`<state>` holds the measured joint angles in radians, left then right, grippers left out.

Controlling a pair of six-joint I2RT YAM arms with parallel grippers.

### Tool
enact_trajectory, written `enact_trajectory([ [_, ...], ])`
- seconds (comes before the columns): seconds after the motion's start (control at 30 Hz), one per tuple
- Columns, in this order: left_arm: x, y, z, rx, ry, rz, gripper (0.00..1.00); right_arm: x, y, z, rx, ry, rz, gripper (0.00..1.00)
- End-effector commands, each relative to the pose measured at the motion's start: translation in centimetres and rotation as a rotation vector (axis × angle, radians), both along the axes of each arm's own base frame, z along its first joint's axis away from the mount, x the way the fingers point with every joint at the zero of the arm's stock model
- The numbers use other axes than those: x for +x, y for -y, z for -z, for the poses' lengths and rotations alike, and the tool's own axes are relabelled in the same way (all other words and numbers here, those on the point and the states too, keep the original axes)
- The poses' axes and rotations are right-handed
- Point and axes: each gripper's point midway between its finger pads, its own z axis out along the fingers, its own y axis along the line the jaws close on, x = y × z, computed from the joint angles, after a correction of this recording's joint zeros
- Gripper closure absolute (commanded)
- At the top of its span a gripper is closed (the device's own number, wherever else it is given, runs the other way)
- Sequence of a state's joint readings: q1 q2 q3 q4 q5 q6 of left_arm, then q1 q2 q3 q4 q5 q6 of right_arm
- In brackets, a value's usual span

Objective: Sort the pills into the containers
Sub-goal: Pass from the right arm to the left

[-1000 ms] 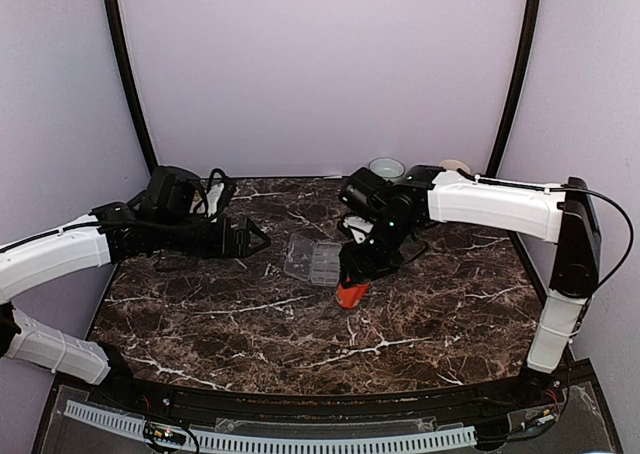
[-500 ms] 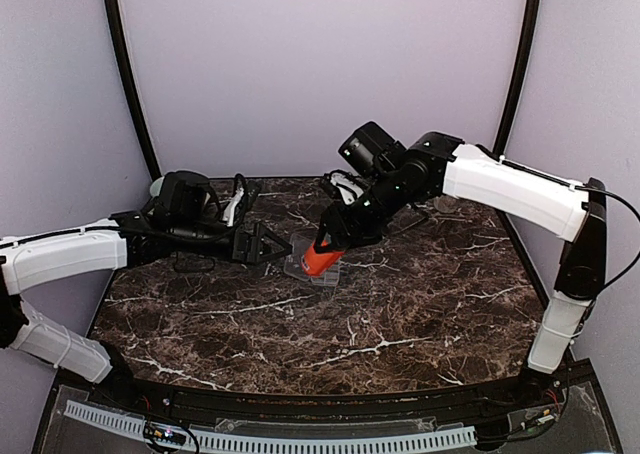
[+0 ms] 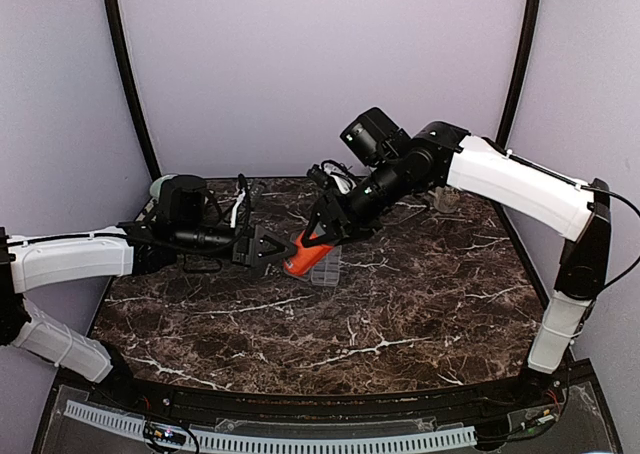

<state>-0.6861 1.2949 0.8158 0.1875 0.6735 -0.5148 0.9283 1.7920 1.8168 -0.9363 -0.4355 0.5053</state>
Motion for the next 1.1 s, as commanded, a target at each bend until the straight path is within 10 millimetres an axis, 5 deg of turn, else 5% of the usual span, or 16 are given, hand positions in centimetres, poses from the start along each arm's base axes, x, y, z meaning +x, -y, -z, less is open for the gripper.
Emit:
enact_trajectory([
  [0.0, -0.7, 0.5, -1.4, -0.088, 0.024, 0.083, 0.06, -1.4, -1.2, -3.9, 0.132, 0.004, -0.086, 0.78],
  [1.07, -3.7, 0.5, -2.3, -0.205, -0.027, 0.241, 0.11, -1.3, -2.3, -2.1, 0.206, -0.109, -0.104, 0.78],
])
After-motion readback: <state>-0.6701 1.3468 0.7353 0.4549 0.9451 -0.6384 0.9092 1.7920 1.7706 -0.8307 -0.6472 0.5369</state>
